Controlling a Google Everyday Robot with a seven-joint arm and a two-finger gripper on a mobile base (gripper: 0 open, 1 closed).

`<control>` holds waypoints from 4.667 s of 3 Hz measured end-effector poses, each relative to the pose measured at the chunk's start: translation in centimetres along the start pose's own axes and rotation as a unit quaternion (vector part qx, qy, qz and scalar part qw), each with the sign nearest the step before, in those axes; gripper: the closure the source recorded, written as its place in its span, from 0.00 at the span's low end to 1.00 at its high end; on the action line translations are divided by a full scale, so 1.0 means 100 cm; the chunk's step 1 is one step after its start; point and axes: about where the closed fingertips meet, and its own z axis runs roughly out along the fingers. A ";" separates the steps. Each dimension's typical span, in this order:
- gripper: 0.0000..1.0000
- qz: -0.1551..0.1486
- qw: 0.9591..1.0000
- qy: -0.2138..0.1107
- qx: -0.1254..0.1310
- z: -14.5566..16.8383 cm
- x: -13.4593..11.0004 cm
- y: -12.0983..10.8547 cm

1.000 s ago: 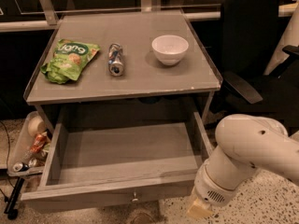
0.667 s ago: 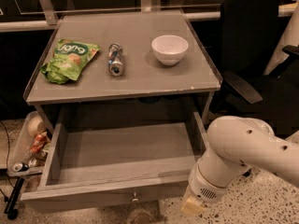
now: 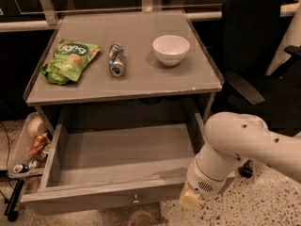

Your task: Close top drawer

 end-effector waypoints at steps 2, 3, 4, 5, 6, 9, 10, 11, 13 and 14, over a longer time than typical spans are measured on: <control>0.58 0.000 1.000 0.000 0.000 0.000 0.000 0.000; 0.36 0.000 1.000 0.000 0.000 0.000 0.000 0.000; 0.12 0.000 1.000 0.000 0.000 0.000 0.000 0.000; 0.00 0.000 1.000 0.000 0.000 0.000 0.000 0.000; 0.00 0.000 1.000 0.000 0.000 0.000 0.000 0.000; 0.65 0.000 1.000 0.000 0.000 0.000 0.000 0.000; 0.88 -0.003 1.000 -0.003 0.012 -0.006 -0.006 -0.008; 1.00 0.000 0.999 -0.008 0.037 -0.016 -0.019 -0.027; 1.00 0.018 0.997 -0.007 0.072 -0.016 -0.032 -0.066; 1.00 0.015 0.997 -0.001 0.073 -0.015 -0.035 -0.074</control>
Offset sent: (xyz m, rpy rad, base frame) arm 0.0002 0.0000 0.0001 0.0002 -0.0003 -0.0002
